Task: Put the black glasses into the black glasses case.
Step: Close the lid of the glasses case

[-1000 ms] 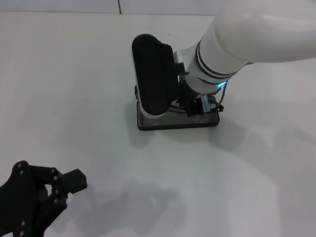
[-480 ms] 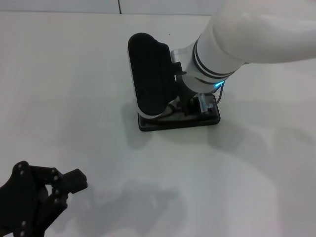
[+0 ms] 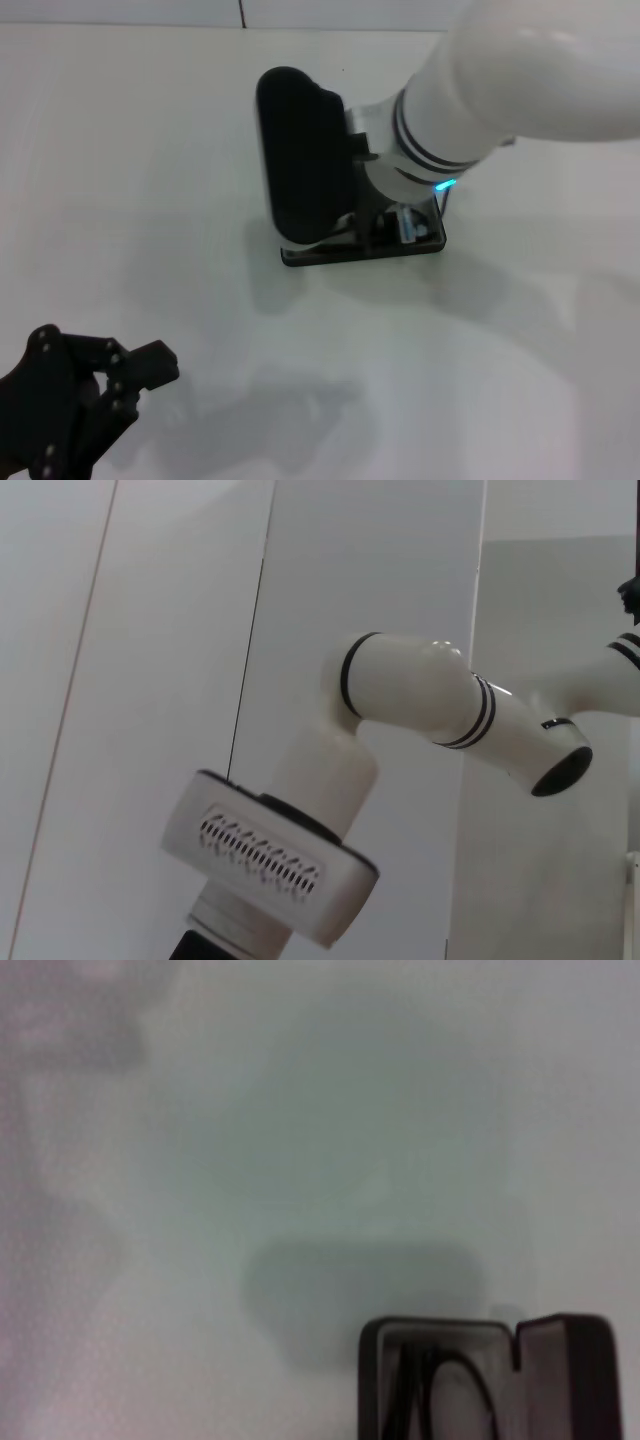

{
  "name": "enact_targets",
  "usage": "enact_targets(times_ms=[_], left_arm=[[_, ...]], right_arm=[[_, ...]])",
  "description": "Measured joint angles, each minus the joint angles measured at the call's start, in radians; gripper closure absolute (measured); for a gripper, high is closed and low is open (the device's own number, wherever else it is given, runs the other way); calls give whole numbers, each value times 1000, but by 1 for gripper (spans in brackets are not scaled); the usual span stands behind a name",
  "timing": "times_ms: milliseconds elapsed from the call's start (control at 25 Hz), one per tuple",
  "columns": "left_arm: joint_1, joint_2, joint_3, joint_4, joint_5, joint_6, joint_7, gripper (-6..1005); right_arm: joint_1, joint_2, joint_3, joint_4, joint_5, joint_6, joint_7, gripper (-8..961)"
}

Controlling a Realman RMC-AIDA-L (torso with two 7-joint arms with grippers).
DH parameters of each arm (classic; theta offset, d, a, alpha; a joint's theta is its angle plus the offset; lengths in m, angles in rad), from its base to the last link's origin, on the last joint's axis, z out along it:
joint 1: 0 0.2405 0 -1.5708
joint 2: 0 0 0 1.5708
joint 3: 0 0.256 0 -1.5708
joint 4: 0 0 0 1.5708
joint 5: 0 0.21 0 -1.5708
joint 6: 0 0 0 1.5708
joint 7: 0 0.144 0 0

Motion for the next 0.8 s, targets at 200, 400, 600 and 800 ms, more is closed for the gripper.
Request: enact_targets(times_ms=[200, 400, 600, 800], left_arm=[[-9, 0, 0, 0, -8, 0, -7, 958], [-41, 1, -2, 0, -13, 0, -44, 958], [-117, 5, -16, -1, -18, -5, -95, 957], [-224, 27, -25, -20, -9, -49, -148, 955]], right_arm=[[-162, 0, 110, -191, -29, -51, 1, 762], [-346, 0, 235, -390, 1, -84, -9, 754], [-577, -6, 379, -557, 133, -109, -69, 746], [-841, -4, 584, -655, 364, -53, -178, 738]])
